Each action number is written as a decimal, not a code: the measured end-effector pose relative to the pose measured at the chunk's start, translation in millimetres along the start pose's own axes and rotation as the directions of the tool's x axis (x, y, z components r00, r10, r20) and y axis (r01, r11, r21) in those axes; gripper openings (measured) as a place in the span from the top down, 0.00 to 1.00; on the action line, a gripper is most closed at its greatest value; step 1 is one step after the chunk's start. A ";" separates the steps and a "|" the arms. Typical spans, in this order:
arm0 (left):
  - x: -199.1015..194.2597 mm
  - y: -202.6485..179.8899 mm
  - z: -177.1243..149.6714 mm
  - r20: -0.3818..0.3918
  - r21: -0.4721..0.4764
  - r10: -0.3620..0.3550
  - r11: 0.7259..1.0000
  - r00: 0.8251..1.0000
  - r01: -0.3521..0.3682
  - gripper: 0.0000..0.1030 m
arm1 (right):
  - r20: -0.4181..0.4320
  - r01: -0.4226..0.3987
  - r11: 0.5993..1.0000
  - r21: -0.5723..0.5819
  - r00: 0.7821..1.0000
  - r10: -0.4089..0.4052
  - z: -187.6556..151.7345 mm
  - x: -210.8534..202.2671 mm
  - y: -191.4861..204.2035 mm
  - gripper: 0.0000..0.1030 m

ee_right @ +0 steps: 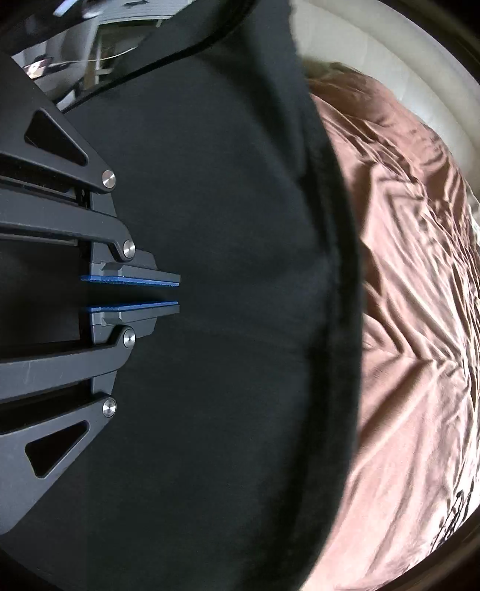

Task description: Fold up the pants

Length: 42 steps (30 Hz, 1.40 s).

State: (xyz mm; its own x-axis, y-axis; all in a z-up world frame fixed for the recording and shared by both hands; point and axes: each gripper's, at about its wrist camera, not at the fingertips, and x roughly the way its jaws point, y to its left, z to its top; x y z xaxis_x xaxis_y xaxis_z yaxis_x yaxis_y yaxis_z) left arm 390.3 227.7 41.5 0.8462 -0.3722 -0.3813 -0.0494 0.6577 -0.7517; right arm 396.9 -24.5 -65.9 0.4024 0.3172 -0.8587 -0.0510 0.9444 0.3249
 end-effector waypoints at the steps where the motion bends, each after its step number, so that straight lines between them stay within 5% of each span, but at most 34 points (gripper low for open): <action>1: -0.5 -7.3 -0.1 -0.002 0.011 -0.011 1.000 1.000 0.011 0.96 | -0.002 -0.007 1.000 -0.007 1.000 0.007 -6.0 -1.9 2.1 0.95; 21: 3.0 -177.3 -28.6 -0.073 0.230 -0.194 0.951 0.978 0.206 0.96 | -0.011 -0.171 0.985 0.018 0.985 0.171 -92.7 -38.7 -5.0 0.95; 28: 9.4 -241.6 -53.4 -0.138 0.300 -0.245 0.913 0.960 0.276 0.96 | 0.118 -0.115 0.992 0.051 0.987 0.108 -99.8 -97.7 -49.1 0.93; 29: 9.7 -248.2 -57.0 -0.145 0.307 -0.250 0.908 0.957 0.284 0.96 | 0.139 -0.106 0.993 0.055 0.985 0.097 -102.5 -107.8 -54.8 0.85; 32: 14.2 -272.6 -69.2 -0.172 0.330 -0.270 0.890 0.947 0.314 0.96 | 0.237 -0.083 0.994 0.074 0.970 0.063 -113.6 -143.5 -73.3 0.35; 42: 36.7 -341.3 -113.8 -0.271 0.382 -0.311 0.834 0.911 0.399 0.96 | 0.455 -0.085 0.985 0.149 0.890 0.008 -170.4 -233.0 -132.7 0.27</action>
State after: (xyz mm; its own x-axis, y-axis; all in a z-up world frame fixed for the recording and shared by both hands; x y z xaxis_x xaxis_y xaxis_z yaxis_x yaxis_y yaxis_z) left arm 377.8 -85.0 222.9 0.6424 -0.7212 -0.2591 0.4986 0.6501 -0.5734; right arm 154.1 -209.0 23.6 0.7739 0.2506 -0.5816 0.0518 0.8902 0.4526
